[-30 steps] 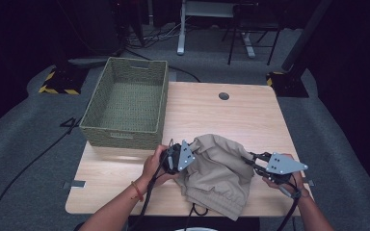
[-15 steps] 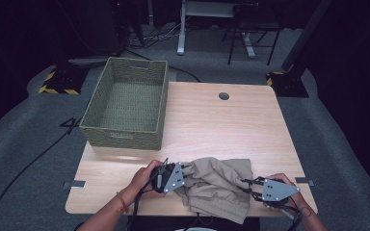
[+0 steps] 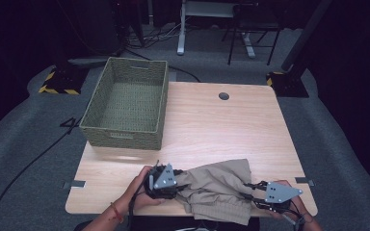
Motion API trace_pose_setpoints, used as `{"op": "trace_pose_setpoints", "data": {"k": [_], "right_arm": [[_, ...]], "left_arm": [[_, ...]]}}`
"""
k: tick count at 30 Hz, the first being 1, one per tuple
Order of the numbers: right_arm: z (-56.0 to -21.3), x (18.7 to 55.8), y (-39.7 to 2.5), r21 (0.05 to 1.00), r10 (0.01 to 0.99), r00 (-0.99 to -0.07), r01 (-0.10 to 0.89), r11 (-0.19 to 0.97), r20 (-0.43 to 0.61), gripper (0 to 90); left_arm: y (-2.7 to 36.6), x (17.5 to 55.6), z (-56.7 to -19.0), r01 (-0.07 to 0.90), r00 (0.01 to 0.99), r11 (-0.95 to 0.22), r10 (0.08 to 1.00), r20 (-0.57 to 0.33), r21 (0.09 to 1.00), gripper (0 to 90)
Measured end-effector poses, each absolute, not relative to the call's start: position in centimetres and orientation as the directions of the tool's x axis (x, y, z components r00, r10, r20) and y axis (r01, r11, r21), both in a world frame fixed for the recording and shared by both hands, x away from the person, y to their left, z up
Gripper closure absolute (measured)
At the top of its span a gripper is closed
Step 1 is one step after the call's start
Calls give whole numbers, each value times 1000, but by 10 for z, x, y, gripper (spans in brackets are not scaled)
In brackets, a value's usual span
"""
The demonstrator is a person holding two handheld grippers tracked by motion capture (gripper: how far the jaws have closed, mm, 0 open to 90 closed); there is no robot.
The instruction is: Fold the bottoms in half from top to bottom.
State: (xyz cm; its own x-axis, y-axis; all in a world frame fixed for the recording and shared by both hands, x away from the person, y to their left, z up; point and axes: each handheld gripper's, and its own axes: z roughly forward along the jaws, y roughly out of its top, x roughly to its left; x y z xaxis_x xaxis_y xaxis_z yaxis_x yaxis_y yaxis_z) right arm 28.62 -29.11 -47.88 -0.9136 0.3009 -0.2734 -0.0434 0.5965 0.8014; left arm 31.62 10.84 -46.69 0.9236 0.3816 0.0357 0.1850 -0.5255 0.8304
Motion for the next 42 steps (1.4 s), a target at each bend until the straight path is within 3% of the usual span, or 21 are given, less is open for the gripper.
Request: {"op": "trace_pose_setpoints", "data": {"k": [3, 6, 12, 16, 20, 27, 29, 37, 40, 42], "right_arm": [[-470, 287, -292, 825, 331, -913, -10, 566, -239, 573], [-457, 286, -293, 860, 347, -919, 17, 510, -188, 551], [-453, 267, -284, 822, 236, -944, -57, 567, -229, 705], [-465, 261, -285, 793, 162, -965, -67, 606, -205, 761], [-482, 261, -283, 764, 140, -968, -70, 641, -207, 785], [-486, 283, -275, 715, 273, -906, -45, 697, -323, 803], [-487, 298, -276, 710, 339, -875, -7, 704, -345, 803], [-485, 333, -283, 729, 458, -831, 97, 678, -316, 788], [-478, 334, -289, 763, 488, -831, 127, 634, -267, 650], [-469, 333, -294, 788, 508, -829, 144, 598, -234, 568]], "left_arm": [[108, 312, -458, 197, 926, -501, 377, 8, 843, 368], [97, 306, -460, 173, 941, -559, 336, 30, 811, 342], [80, 285, -472, 28, 948, -703, 244, 205, 710, 694], [81, 277, -480, -37, 932, -753, 212, 296, 657, 737], [91, 284, -485, 7, 914, -741, 278, 297, 671, 733], [76, 308, -490, 73, 837, -747, 406, 366, 661, 691], [74, 315, -488, 98, 860, -719, 410, 305, 688, 575], [71, 301, -463, 66, 917, -615, 348, 195, 786, 379], [62, 297, -466, 36, 924, -658, 309, 226, 752, 426], [58, 295, -472, 12, 928, -691, 277, 249, 723, 592]]}}
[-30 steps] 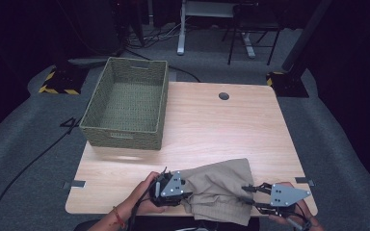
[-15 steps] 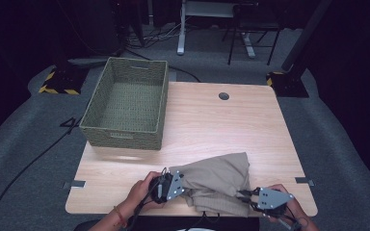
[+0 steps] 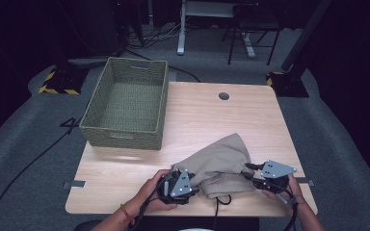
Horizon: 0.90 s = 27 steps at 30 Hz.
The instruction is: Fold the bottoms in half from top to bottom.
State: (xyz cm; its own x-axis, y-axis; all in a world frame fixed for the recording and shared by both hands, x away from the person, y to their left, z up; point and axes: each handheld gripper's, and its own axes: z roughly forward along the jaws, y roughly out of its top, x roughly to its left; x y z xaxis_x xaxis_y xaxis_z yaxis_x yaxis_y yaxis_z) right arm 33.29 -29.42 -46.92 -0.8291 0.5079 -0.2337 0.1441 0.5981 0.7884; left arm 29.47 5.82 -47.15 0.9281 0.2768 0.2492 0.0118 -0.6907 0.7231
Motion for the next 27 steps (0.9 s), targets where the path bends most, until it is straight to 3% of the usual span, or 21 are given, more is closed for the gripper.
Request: {"op": "trace_pose_setpoints", "data": {"k": [5, 8, 10, 12, 16, 19, 24, 27], "right_arm": [[-439, 323, -297, 865, 513, -841, 119, 487, -173, 504], [-433, 321, -284, 880, 515, -844, 124, 459, -149, 577], [-443, 323, -269, 843, 500, -849, 140, 520, -167, 601], [-460, 328, -260, 778, 487, -849, 160, 608, -206, 644], [-477, 340, -271, 791, 504, -856, 229, 567, -114, 661], [-475, 340, -280, 803, 539, -836, 247, 542, -106, 658], [-468, 336, -288, 815, 599, -788, 247, 525, -146, 664], [-460, 340, -291, 833, 648, -746, 253, 491, -155, 652]], "left_arm": [[52, 294, -480, 7, 935, -723, 249, 251, 691, 725], [45, 293, -486, -7, 933, -756, 230, 275, 654, 751], [42, 290, -491, -48, 926, -785, 198, 323, 618, 759], [45, 289, -492, -42, 928, -783, 199, 315, 620, 764], [57, 290, -489, -6, 941, -764, 213, 261, 645, 762], [68, 288, -482, 13, 954, -741, 210, 213, 671, 699], [92, 285, -457, 75, 957, -657, 259, 130, 750, 439], [99, 291, -442, 100, 954, -587, 286, 91, 803, 397]]}}
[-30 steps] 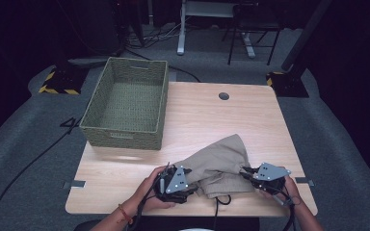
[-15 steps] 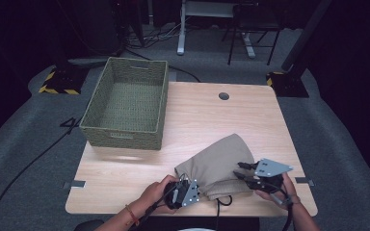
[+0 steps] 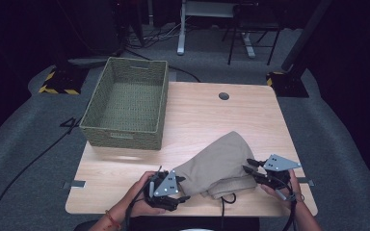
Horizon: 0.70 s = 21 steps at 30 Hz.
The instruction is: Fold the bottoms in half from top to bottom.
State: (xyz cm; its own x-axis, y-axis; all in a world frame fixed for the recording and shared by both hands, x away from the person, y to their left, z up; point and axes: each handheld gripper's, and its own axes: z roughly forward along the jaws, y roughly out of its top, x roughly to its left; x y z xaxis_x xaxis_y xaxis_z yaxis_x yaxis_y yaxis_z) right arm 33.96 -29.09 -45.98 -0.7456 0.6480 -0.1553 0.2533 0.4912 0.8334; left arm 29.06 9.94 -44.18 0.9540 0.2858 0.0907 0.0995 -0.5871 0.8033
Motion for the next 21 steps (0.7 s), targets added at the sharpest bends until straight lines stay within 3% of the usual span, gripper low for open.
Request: {"op": "trace_pose_setpoints", "data": {"k": [3, 5, 7, 13, 16, 21], "right_arm": [[-446, 341, -286, 853, 662, -732, 231, 467, -164, 617], [-440, 340, -277, 859, 649, -741, 209, 468, -173, 586], [-437, 341, -266, 863, 630, -759, 199, 464, -164, 552], [-458, 344, -236, 807, 540, -827, 208, 553, -157, 467], [-471, 352, -243, 794, 551, -826, 250, 554, -124, 434], [-478, 369, -274, 799, 638, -764, 324, 506, -94, 396]], "left_arm": [[92, 302, -436, 96, 943, -585, 311, 114, 806, 381], [81, 312, -441, 111, 947, -592, 306, 96, 798, 471], [66, 318, -451, 104, 959, -622, 269, 87, 776, 491], [36, 322, -486, 91, 973, -710, 214, 91, 699, 485], [35, 318, -493, 45, 968, -712, 205, 146, 701, 513], [34, 311, -498, 55, 961, -708, 230, 155, 704, 519]]}}
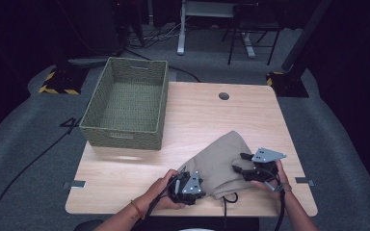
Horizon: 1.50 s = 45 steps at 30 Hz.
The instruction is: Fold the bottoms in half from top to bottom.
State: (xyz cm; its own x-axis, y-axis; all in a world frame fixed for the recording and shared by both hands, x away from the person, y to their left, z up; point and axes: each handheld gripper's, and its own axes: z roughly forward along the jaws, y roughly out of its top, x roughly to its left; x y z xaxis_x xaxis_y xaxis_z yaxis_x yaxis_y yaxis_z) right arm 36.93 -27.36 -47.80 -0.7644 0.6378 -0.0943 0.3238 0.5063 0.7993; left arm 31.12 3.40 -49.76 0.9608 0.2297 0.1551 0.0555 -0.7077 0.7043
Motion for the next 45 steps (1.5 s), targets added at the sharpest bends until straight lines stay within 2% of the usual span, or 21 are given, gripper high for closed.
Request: {"op": "trace_pose_setpoints", "data": {"k": [5, 8, 9, 12, 16, 20, 22, 28, 31, 34, 35, 37, 38, 40, 45], "right_arm": [[-475, 382, -290, 788, 732, -669, 378, 486, -130, 411], [-463, 386, -284, 797, 789, -589, 385, 465, -176, 506], [-457, 386, -278, 804, 791, -578, 365, 469, -199, 488], [-442, 379, -253, 836, 722, -672, 293, 463, -165, 466], [-448, 363, -209, 803, 570, -807, 235, 548, -153, 435], [-469, 360, -192, 750, 513, -845, 240, 617, -152, 401], [-474, 367, -200, 761, 531, -842, 283, 583, -94, 393], [-481, 391, -256, 747, 691, -711, 387, 540, -131, 380], [-480, 398, -283, 748, 743, -666, 459, 479, -67, 357], [-477, 401, -301, 733, 808, -577, 498, 464, -120, 355], [-476, 403, -307, 735, 829, -547, 514, 442, -116, 377], [-472, 403, -315, 733, 868, -466, 528, 429, -172, 419], [-469, 403, -318, 740, 878, -447, 529, 415, -173, 406], [-461, 394, -315, 784, 866, -482, 483, 390, -134, 403], [-446, 363, -269, 806, 713, -683, 328, 492, -157, 342]], "left_arm": [[30, 310, -499, 51, 958, -701, 235, 163, 712, 519], [27, 310, -500, 49, 957, -703, 236, 167, 710, 518], [26, 310, -500, 49, 958, -702, 234, 165, 711, 517], [27, 310, -500, 53, 957, -700, 239, 163, 712, 515], [27, 311, -500, 53, 959, -702, 233, 159, 710, 515], [28, 311, -500, 58, 961, -695, 234, 149, 717, 515], [28, 311, -500, 58, 961, -696, 234, 150, 716, 515], [27, 312, -500, 45, 963, -699, 221, 155, 713, 513], [26, 312, -500, 36, 964, -699, 213, 160, 714, 513], [27, 313, -500, 39, 965, -700, 213, 156, 713, 513], [27, 313, -500, 44, 965, -699, 213, 150, 714, 513], [27, 314, -500, 39, 967, -697, 206, 148, 716, 513], [27, 315, -500, 38, 968, -697, 203, 147, 716, 512], [28, 315, -500, 36, 969, -698, 199, 145, 716, 512], [29, 315, -501, 42, 970, -693, 200, 137, 720, 512]]}}
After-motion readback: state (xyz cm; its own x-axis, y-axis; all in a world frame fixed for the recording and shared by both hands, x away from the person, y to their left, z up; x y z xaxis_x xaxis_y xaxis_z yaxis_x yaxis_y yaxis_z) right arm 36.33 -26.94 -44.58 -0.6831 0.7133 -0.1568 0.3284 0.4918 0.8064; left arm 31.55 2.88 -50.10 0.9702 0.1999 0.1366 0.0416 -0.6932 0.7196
